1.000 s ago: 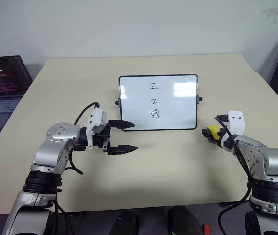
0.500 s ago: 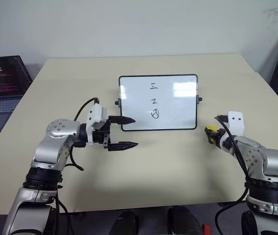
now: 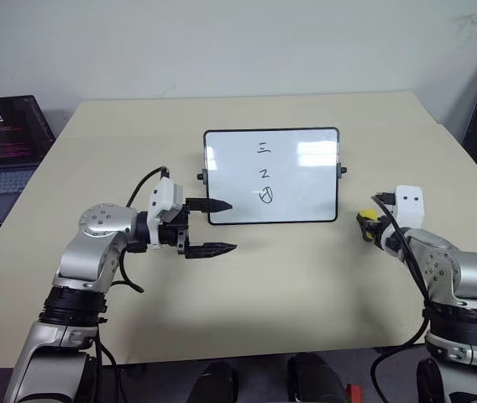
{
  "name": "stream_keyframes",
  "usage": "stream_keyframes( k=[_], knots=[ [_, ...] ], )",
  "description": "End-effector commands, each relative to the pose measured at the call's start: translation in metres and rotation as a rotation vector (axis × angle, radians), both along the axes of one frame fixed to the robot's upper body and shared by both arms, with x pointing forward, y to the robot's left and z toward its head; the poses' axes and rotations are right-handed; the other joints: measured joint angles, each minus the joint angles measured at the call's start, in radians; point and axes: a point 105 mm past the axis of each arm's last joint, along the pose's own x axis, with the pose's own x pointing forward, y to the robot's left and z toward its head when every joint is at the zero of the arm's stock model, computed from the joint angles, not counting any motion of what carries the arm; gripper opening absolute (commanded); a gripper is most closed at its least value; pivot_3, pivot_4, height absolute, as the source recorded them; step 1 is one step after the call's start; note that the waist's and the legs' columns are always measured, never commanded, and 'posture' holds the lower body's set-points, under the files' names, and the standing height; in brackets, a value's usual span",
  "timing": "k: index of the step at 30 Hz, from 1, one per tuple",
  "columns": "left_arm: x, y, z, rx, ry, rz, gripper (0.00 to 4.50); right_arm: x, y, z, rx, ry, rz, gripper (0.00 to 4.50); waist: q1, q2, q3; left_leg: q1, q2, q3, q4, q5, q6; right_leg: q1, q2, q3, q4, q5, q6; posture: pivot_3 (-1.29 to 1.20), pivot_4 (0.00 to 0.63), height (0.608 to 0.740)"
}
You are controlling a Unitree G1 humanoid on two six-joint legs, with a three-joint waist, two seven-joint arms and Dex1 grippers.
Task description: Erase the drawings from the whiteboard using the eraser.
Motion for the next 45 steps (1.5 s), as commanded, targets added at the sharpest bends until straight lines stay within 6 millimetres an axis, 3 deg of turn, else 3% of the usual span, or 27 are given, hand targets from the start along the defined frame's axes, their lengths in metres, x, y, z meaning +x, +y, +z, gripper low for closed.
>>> stream_keyframes(
  k=[1, 6, 13, 21, 31, 45],
  knots=[
    [0.010, 0.007, 0.010, -0.028, -0.078, 0.105, 4.50, 0.013, 0.013, 0.033, -0.050, -0.156, 0.075, 1.20, -0.001, 0.000, 0.000, 0.000, 0.000, 0.000, 0.000, 0.000, 0.000, 0.000, 0.000, 0.000, 0.000, 0.000, 0.000, 0.00, 0.150, 0.740],
    [0.013, 0.006, 0.000, -0.061, -0.087, 0.195, 4.50, 0.024, 0.036, 0.054, -0.056, -0.267, 0.153, 1.20, 0.000, 0.000, 0.000, 0.000, 0.000, 0.000, 0.000, 0.000, 0.000, 0.000, 0.000, 0.000, 0.000, 0.000, 0.000, 0.00, 0.150, 0.740],
    [0.034, 0.007, -0.011, -0.116, -0.150, 0.441, 4.50, 0.038, 0.065, 0.076, -0.056, -0.384, 0.212, 1.20, 0.003, 0.000, 0.000, 0.000, 0.000, 0.000, 0.001, 0.000, 0.000, -0.001, -0.002, 0.000, 0.000, 0.000, 0.000, 0.00, 0.150, 0.740],
    [0.042, -0.001, -0.019, -0.185, -0.183, 0.564, 4.50, 0.055, 0.091, 0.096, -0.038, -0.477, 0.240, 1.20, 0.003, 0.000, 0.000, -0.001, 0.000, 0.000, 0.000, 0.000, 0.000, -0.002, -0.002, 0.000, 0.001, 0.000, 0.000, 0.00, 0.150, 0.740],
    [0.038, -0.010, -0.030, -0.200, -0.153, 0.575, 4.50, 0.072, 0.118, 0.120, -0.038, -0.583, 0.292, 1.20, 0.001, 0.000, 0.000, -0.001, 0.000, 0.001, 0.000, 0.000, 0.000, -0.003, -0.002, 0.001, 0.002, 0.001, 0.000, 0.00, 0.150, 0.740],
    [0.039, -0.012, -0.031, -0.228, -0.154, 0.563, 4.50, 0.079, 0.149, 0.138, -0.015, -0.662, 0.355, 1.20, 0.001, 0.000, 0.000, -0.001, 0.000, 0.001, 0.000, 0.000, -0.001, -0.004, -0.002, 0.001, 0.002, 0.001, 0.000, 0.00, 0.150, 0.740]
  ],
)
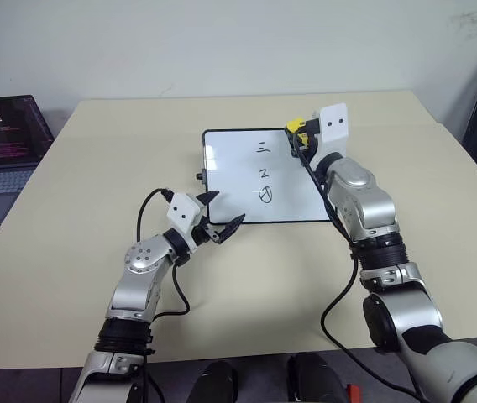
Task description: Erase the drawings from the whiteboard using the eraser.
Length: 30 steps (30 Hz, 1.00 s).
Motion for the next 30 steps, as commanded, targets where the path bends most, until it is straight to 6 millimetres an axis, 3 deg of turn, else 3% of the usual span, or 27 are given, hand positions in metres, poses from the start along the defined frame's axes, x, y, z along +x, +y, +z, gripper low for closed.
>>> stream_keyframes(
  k=[1, 9, 30],
  knots=[
    [0.001, -0.001, 0.012, -0.011, -0.055, -0.010, 4.50, -0.002, 0.008, 0.029, 0.008, -0.103, 0.022, 1.20, 0.000, 0.000, 0.000, 0.000, 0.000, 0.000, 0.000, 0.000, 0.000, 0.000, 0.000, 0.000, 0.000, 0.000, 0.000, 0.00, 0.150, 0.740],
    [0.004, 0.000, 0.025, -0.016, -0.115, 0.003, 4.50, -0.002, 0.010, 0.032, 0.013, -0.117, 0.030, 1.20, 0.000, 0.000, 0.000, 0.000, 0.000, 0.000, 0.000, 0.000, 0.000, 0.000, 0.000, 0.000, 0.000, 0.000, 0.000, 0.00, 0.150, 0.740],
    [0.005, -0.008, 0.025, -0.018, -0.119, -0.022, 4.50, -0.002, 0.011, 0.036, 0.008, -0.128, 0.029, 1.20, -0.001, 0.000, 0.000, 0.000, 0.000, 0.000, 0.000, 0.000, 0.000, 0.000, 0.000, 0.000, 0.000, 0.000, 0.000, 0.00, 0.150, 0.740]
  ],
)
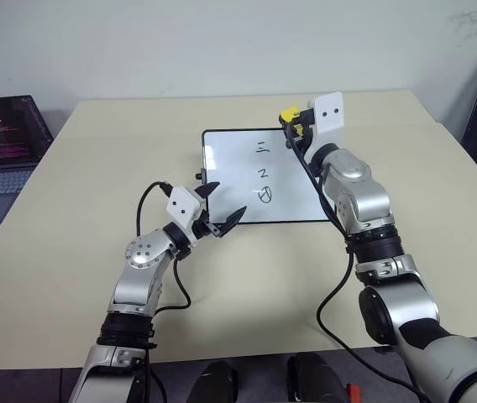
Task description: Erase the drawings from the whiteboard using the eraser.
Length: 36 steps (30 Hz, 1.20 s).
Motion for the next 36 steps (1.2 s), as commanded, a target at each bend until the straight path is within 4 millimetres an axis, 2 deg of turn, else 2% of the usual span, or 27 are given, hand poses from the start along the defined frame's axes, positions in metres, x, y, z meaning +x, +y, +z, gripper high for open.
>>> stream_keyframes(
  k=[1, 13, 21, 36],
  knots=[
    [0.000, -0.005, 0.013, -0.009, -0.055, -0.015, 4.50, -0.003, 0.004, 0.023, 0.016, -0.079, 0.017, 1.20, 0.000, 0.000, 0.000, 0.000, 0.000, 0.000, 0.000, 0.000, 0.000, 0.000, 0.000, 0.000, 0.000, 0.000, 0.000, 0.00, 0.150, 0.740],
    [0.003, -0.001, 0.014, -0.006, -0.054, -0.009, 4.50, -0.002, 0.022, 0.008, -0.028, -0.050, 0.077, 1.20, 0.000, 0.000, 0.000, 0.000, 0.000, 0.000, 0.000, 0.000, 0.000, 0.000, 0.000, 0.000, 0.000, 0.000, 0.000, 0.00, 0.150, 0.740],
    [0.004, 0.004, 0.017, -0.005, -0.063, 0.008, 4.50, 0.006, 0.039, -0.007, -0.165, -0.011, 0.102, 1.20, -0.003, 0.000, 0.000, 0.000, 0.000, 0.000, 0.000, 0.000, 0.000, -0.001, 0.000, 0.000, 0.000, 0.000, 0.000, 0.00, 0.150, 0.740],
    [0.000, 0.008, 0.017, -0.005, -0.063, 0.031, 4.50, 0.021, 0.035, -0.007, -0.178, -0.001, 0.042, 1.20, -0.007, 0.000, 0.000, 0.000, 0.000, 0.000, 0.000, 0.000, 0.000, -0.001, 0.000, 0.001, 0.001, 0.000, 0.000, 0.00, 0.150, 0.740]
  ],
)
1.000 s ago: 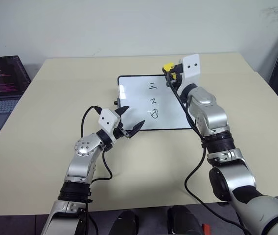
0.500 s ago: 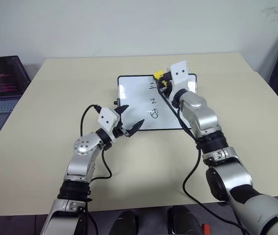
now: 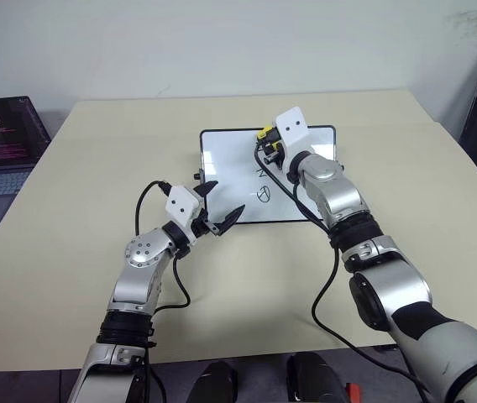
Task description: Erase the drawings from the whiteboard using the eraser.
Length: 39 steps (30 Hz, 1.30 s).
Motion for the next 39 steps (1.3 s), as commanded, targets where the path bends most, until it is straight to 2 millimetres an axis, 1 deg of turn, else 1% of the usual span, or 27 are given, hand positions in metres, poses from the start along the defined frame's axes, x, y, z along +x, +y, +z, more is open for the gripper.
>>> stream_keyframes(
  k=[1, 5, 10, 16, 23, 28, 34, 39],
  knots=[
    [-0.002, 0.003, 0.015, -0.003, -0.060, 0.005, 4.50, 0.003, -0.002, 0.026, 0.035, -0.070, -0.020, 1.20, 0.000, 0.000, 0.000, 0.000, 0.000, 0.000, 0.000, 0.000, 0.000, 0.000, 0.000, 0.000, 0.000, 0.000, 0.000, 0.00, 0.150, 0.740],
    [-0.002, 0.002, 0.015, -0.001, -0.059, 0.001, 4.50, 0.005, -0.006, 0.028, 0.034, -0.080, -0.039, 1.20, -0.001, 0.000, 0.000, 0.000, 0.000, 0.000, 0.000, 0.000, 0.000, 0.000, 0.000, 0.000, 0.000, 0.000, 0.000, 0.00, 0.150, 0.740],
    [0.000, 0.000, 0.018, -0.002, -0.064, -0.006, 4.50, 0.006, -0.009, 0.024, 0.027, -0.075, -0.050, 1.20, -0.006, 0.000, 0.000, 0.000, 0.000, 0.000, 0.000, 0.000, 0.000, 0.000, 0.000, 0.000, 0.000, 0.000, 0.000, 0.00, 0.150, 0.740],
    [0.000, 0.001, 0.018, 0.000, -0.068, -0.003, 4.50, 0.002, 0.003, 0.016, 0.015, -0.059, -0.013, 1.20, -0.011, 0.000, 0.000, 0.000, 0.000, 0.000, 0.000, 0.000, 0.000, 0.000, 0.000, 0.000, 0.000, 0.000, 0.000, 0.00, 0.150, 0.740],
    [-0.001, 0.011, 0.019, 0.008, -0.073, 0.027, 4.50, -0.007, 0.029, -0.010, -0.036, -0.001, 0.070, 1.20, -0.023, 0.000, 0.000, 0.001, 0.000, 0.000, 0.000, 0.000, 0.000, 0.000, 0.000, 0.001, 0.001, 0.000, 0.000, 0.00, 0.150, 0.740],
    [-0.001, 0.014, 0.020, 0.006, -0.076, 0.040, 4.50, -0.011, 0.037, -0.022, -0.068, 0.031, 0.104, 1.20, -0.023, 0.000, 0.000, 0.001, 0.000, 0.000, 0.000, 0.000, 0.000, 0.000, 0.000, 0.001, 0.001, 0.000, 0.000, 0.00, 0.150, 0.740],
    [-0.001, 0.014, 0.019, 0.001, -0.076, 0.050, 4.50, -0.012, 0.034, -0.028, -0.093, 0.043, 0.114, 1.20, -0.023, 0.000, 0.000, 0.001, 0.000, 0.000, 0.000, 0.000, 0.000, 0.000, 0.000, 0.001, 0.002, 0.000, 0.000, 0.00, 0.150, 0.740],
    [-0.002, 0.012, 0.018, 0.000, -0.072, 0.049, 4.50, -0.012, 0.028, -0.023, -0.084, 0.022, 0.101, 1.20, -0.021, 0.000, 0.000, 0.001, 0.000, 0.000, 0.000, 0.000, 0.000, 0.000, 0.000, 0.001, 0.002, 0.000, 0.000, 0.00, 0.150, 0.740]
  ],
)
